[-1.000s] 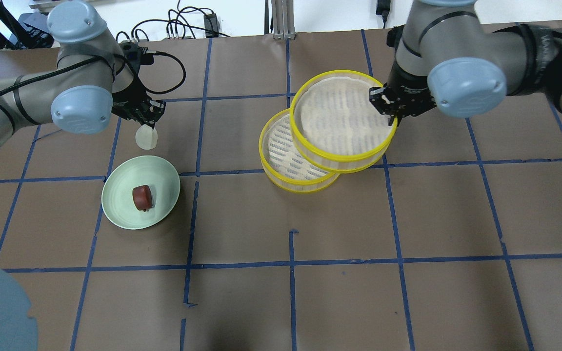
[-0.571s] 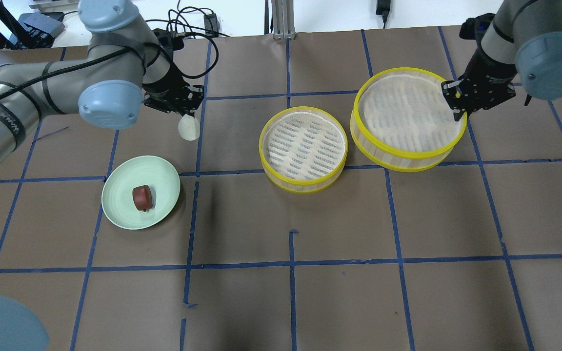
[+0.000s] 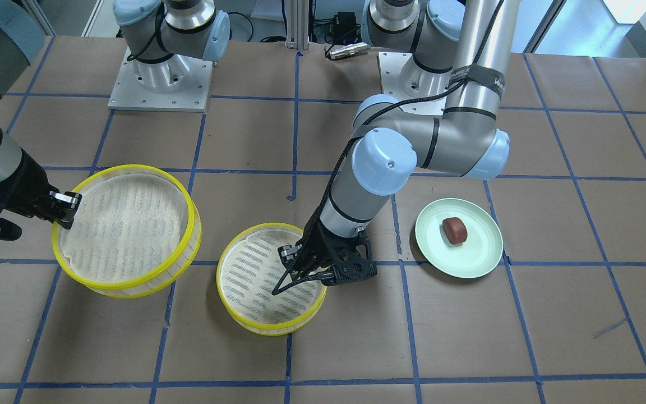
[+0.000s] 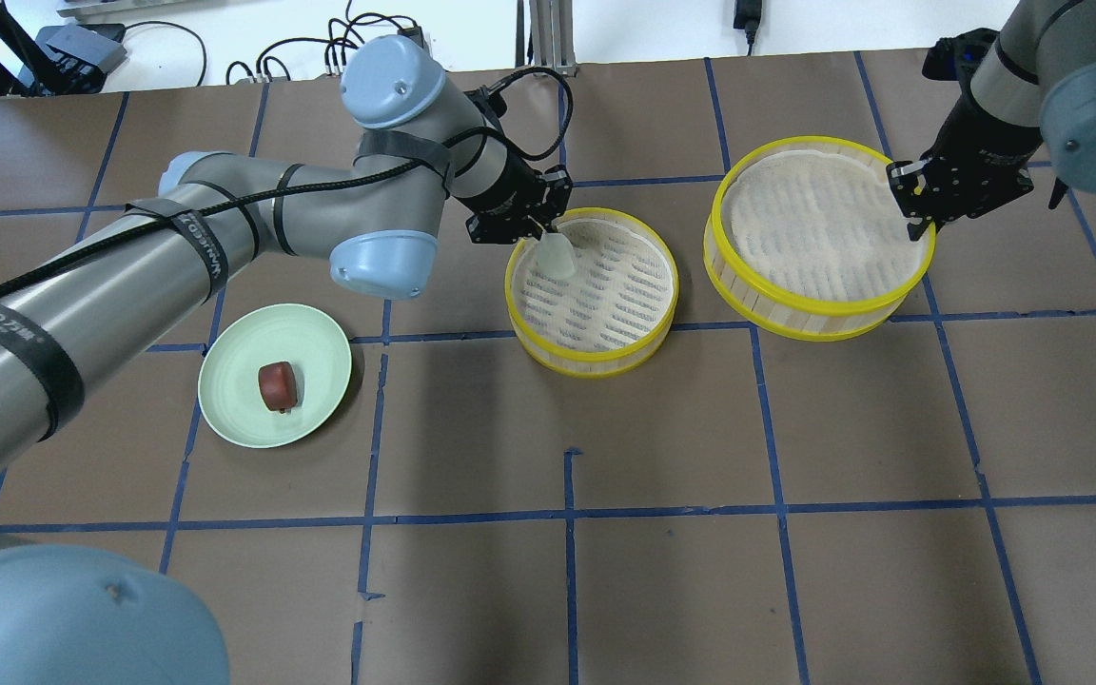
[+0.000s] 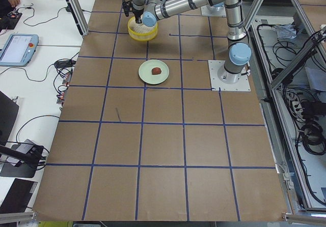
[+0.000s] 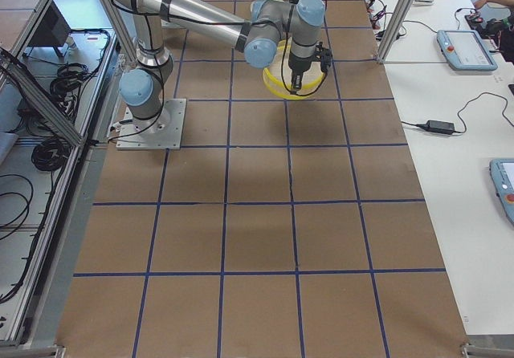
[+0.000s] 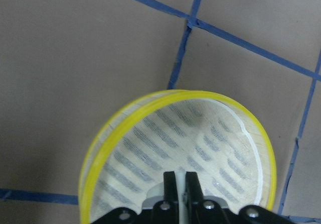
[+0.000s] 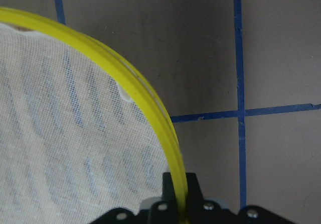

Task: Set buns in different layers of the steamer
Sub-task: 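Lower the white bun into the bottom steamer layer and open the left gripper, then restack the top layer with the right gripper while the left returns to the plate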

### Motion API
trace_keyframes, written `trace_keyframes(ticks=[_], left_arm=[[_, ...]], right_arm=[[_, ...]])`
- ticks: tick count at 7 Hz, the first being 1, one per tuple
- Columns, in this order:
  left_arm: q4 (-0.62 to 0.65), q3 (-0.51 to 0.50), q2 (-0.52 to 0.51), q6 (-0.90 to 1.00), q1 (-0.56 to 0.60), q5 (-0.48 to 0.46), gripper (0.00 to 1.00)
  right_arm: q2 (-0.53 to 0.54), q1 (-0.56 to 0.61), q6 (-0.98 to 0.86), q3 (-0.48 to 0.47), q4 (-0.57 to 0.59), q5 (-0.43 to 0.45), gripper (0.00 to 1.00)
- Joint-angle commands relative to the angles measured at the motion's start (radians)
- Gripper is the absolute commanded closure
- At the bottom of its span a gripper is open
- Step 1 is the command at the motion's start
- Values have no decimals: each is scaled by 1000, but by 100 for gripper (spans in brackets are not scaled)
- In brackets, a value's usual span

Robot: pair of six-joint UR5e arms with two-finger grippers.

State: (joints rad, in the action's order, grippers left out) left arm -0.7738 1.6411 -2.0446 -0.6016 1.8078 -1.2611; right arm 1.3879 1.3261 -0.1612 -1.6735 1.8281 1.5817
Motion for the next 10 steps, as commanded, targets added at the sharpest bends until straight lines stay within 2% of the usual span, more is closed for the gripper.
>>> trace_keyframes(ticks=[1,2,3,4,5,6,8,10], left_arm=[[13,0,-16,-42,15,5,0],[13,-4,-3,-14,13,-4,0],[8,-10,32,192,-11,-74,0],[-11,9,75,459,-106,-213,0],[-119,20,114,553,-193,-221,0],[-237,76,169,591,-231,-225,0],[-246,253,246,741,-307,-343,0],[-248,310,236,880,-454,-368,0]], right_arm=[[-1,-1,-1,0,0,0,88],[0,-1,0,0,0,0,88],[2,5,18,-2,-1,-3,88],[0,42,23,-26,0,-15,88],[-1,114,110,-35,8,-14,88],[-10,207,276,-35,19,-14,88],[-58,405,485,-29,113,-12,87],[-128,436,510,-26,193,1,87]])
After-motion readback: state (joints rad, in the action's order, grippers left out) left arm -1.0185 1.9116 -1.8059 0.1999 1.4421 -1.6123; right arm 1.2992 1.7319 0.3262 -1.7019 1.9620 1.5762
